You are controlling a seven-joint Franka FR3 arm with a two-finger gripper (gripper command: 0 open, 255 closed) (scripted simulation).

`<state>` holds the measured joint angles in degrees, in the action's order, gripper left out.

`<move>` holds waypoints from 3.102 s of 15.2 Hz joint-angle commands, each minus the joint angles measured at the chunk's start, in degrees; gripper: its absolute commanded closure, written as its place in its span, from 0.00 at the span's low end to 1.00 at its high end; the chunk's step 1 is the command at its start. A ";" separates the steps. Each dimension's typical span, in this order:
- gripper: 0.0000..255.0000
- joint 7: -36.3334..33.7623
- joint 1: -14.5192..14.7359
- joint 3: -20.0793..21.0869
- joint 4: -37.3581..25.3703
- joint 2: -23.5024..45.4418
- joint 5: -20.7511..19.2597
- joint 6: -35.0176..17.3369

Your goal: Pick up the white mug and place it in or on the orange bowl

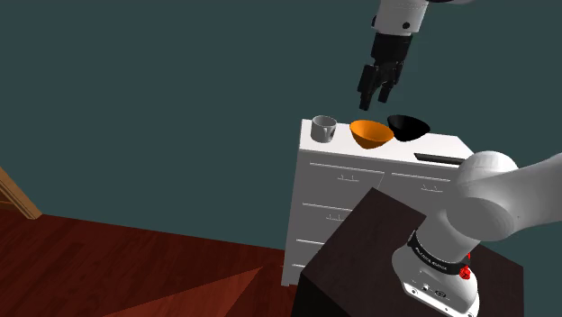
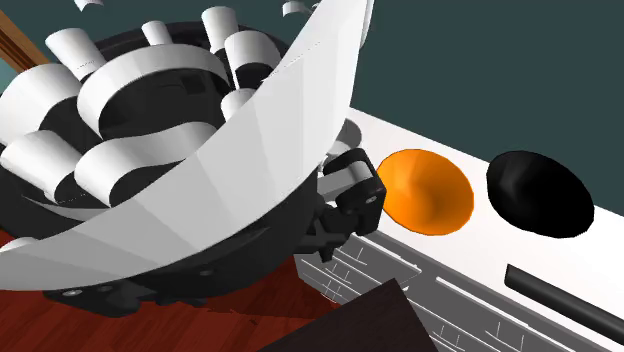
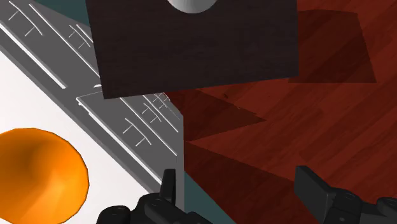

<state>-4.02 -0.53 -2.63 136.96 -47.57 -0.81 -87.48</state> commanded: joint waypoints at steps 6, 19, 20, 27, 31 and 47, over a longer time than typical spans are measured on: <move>0.00 3.08 -1.61 -4.03 1.97 5.69 -2.38 -8.99; 0.00 11.90 -3.77 -14.63 -1.86 27.65 -2.98 -30.51; 0.00 12.77 -3.81 -15.41 -2.68 29.65 -2.49 -31.89; 0.00 20.16 -4.26 -20.09 -10.48 44.51 3.93 -39.66; 0.00 25.08 -5.64 -21.35 -16.59 53.48 9.57 -42.25; 0.00 26.96 -6.02 -20.62 -15.10 57.46 12.36 -47.25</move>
<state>22.95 -6.55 -23.25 121.86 9.89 11.55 -134.73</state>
